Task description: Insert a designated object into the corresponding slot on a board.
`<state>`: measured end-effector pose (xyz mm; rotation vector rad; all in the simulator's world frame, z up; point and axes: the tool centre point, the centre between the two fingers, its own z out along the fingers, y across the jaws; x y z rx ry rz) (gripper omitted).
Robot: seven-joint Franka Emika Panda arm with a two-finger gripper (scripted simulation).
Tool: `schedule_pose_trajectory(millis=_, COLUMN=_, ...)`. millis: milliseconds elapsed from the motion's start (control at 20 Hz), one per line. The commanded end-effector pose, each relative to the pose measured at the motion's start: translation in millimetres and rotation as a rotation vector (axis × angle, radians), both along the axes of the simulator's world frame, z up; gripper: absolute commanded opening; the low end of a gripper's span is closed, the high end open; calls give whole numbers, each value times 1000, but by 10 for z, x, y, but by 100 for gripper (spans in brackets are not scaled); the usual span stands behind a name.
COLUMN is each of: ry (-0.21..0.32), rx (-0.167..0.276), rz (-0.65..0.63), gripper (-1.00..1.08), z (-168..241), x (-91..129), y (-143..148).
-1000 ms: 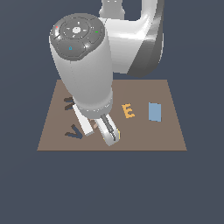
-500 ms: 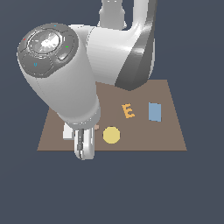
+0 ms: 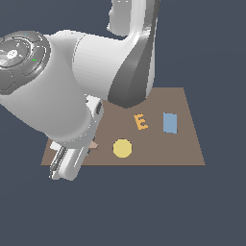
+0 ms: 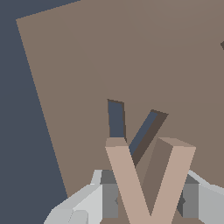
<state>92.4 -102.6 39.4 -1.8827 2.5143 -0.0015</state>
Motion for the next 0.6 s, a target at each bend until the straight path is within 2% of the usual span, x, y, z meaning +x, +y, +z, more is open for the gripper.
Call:
schedule_pose_trajectory(millis=0, ry=0, rx=0, rz=-68, gripper=-100, z=4, x=12, y=-63)
schedule_pose_trajectory(millis=550, ry=0, rx=0, rz=-232, gripper=-100, z=9, x=10, y=-225)
